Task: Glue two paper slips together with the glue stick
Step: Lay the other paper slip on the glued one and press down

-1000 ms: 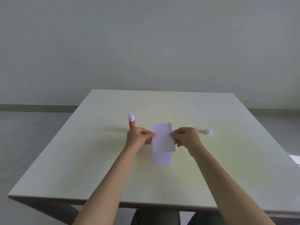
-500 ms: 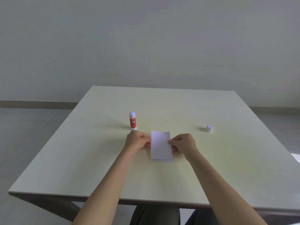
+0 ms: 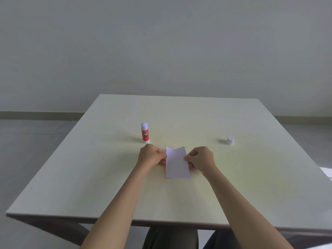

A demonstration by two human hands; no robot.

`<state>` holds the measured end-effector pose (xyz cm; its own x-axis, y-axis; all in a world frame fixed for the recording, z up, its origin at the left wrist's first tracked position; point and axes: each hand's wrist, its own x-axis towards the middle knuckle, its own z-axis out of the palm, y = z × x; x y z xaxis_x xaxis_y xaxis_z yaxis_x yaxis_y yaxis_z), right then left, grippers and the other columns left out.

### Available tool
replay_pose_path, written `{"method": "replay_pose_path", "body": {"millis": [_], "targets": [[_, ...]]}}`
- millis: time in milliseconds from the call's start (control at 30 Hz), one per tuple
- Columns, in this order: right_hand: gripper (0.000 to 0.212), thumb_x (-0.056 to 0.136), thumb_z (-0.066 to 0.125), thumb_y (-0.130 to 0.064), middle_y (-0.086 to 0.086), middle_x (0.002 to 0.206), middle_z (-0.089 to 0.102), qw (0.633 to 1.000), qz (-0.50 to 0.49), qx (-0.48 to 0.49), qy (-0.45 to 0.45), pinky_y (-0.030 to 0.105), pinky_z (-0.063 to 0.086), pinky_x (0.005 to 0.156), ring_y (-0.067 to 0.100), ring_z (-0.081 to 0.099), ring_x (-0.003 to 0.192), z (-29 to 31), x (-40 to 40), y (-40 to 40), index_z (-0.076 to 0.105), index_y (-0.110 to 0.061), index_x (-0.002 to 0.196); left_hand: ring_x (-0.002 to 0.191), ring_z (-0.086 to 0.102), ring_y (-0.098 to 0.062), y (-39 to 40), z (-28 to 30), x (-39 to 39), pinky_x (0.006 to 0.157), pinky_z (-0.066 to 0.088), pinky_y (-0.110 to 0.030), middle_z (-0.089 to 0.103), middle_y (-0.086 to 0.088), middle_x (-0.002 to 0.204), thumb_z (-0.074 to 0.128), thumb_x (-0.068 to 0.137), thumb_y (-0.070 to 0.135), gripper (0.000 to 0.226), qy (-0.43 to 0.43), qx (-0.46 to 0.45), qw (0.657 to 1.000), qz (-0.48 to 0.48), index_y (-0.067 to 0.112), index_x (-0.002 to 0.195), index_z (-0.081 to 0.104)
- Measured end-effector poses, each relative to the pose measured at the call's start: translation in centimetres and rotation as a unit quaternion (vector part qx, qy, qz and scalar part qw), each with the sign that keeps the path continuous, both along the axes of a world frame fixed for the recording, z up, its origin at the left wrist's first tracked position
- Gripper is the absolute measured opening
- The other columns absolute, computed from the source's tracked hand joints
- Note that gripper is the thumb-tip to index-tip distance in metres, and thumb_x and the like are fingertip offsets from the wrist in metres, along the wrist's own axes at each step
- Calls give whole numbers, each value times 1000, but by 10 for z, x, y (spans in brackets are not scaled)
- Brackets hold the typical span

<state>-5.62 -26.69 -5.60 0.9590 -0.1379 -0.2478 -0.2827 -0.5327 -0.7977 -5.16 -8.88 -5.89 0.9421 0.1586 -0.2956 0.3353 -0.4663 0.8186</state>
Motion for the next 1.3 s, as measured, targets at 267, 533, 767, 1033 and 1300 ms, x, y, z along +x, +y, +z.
{"method": "replay_pose_path", "body": {"millis": [267,533,767,1033,1300], "targets": [[11,73,60,-1,24,69,72,998,21,-56,-20,24,42,51,27,56,52,1,-1,6,57,-3,63,58,72,-10,-4,1,0,47,37,-19,64,-2,55,58,72,6,10,-16,48,998,-22,2,66,64],[13,69,52,5,31,74,71,996,27,-86,-29,27,41,56,27,54,53,2,-1,11,49,-5,60,59,68,-14,-5,0,-1,52,43,-20,65,4,52,59,67,7,12,-42,95,994,-21,7,55,62],[8,67,50,4,34,80,70,994,30,-99,-17,27,39,55,26,51,53,4,0,13,50,-4,64,56,58,-18,-7,-1,-2,51,41,-21,67,0,54,58,63,6,11,-54,115,991,-33,6,55,66],[10,67,53,2,29,66,61,993,30,-117,1,29,36,54,25,42,58,2,1,11,47,-5,64,70,66,-28,-8,-5,0,62,53,-32,71,-11,67,60,65,3,8,-95,161,981,-52,2,66,67],[6,70,54,1,31,84,71,993,34,-115,-3,29,39,56,25,48,59,0,3,9,52,-4,71,98,60,-18,0,-10,0,77,50,-34,63,3,109,59,80,7,28,-182,230,934,-203,16,105,66]]}}
